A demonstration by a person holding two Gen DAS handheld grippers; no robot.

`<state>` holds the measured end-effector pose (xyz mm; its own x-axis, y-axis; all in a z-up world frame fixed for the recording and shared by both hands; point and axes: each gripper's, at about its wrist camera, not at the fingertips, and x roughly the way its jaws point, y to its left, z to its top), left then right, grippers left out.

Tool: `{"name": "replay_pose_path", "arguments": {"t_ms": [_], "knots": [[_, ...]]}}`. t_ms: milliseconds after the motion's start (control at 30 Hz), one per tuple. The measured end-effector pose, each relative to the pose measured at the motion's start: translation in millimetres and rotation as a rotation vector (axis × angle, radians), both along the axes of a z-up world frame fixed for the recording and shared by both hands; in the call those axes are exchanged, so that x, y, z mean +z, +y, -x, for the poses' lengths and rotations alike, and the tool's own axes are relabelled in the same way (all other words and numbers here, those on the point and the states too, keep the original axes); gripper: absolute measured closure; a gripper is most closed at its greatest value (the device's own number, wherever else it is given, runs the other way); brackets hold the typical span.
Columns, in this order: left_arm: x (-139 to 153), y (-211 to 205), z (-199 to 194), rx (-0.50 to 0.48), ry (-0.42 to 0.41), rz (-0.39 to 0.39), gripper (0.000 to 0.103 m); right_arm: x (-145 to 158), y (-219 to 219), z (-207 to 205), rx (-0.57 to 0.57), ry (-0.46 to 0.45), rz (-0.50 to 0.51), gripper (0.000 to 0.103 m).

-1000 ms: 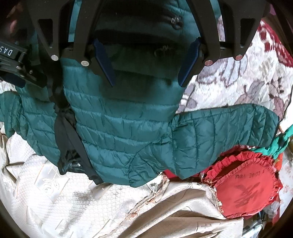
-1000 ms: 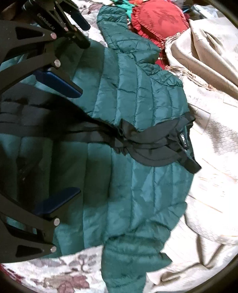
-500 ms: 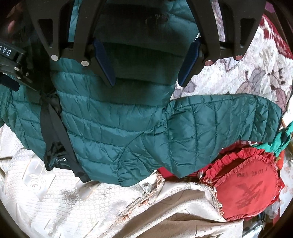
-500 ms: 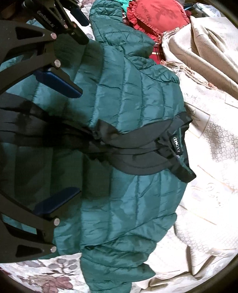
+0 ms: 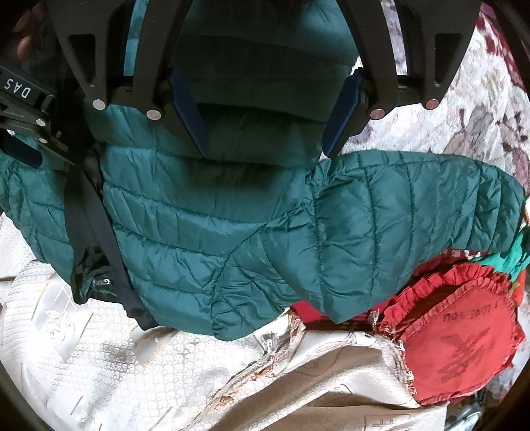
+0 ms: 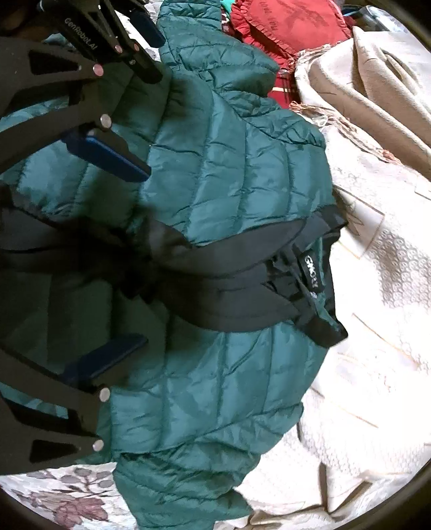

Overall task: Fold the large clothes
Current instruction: 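Move the left tool toward the cuff of the sleeve nearest it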

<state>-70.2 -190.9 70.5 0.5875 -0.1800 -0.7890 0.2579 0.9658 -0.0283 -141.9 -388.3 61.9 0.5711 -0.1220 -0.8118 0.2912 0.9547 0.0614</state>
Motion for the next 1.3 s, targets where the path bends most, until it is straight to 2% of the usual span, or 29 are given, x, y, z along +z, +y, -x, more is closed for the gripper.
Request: {"name": "replay_pose_path", "arguments": {"t_ms": [200, 400, 1000, 1300], "knots": [[-2, 9, -16, 0.031, 0.001, -0.004, 0.049, 2, 1, -14, 0.001, -0.006, -0.001, 0.009], [0, 27, -30, 0.069, -0.01, -0.018, 0.049, -5, -3, -28, -0.012, -0.001, -0.106, 0.009], [-3, 67, -51, 0.156, -0.019, -0.045, 0.049, -11, 26, -47, 0.051, 0.025, -0.048, 0.009], [3, 105, -63, 0.231, -0.038, -0.055, 0.049, -6, 34, -46, 0.065, 0.016, -0.049, 0.009]]}}
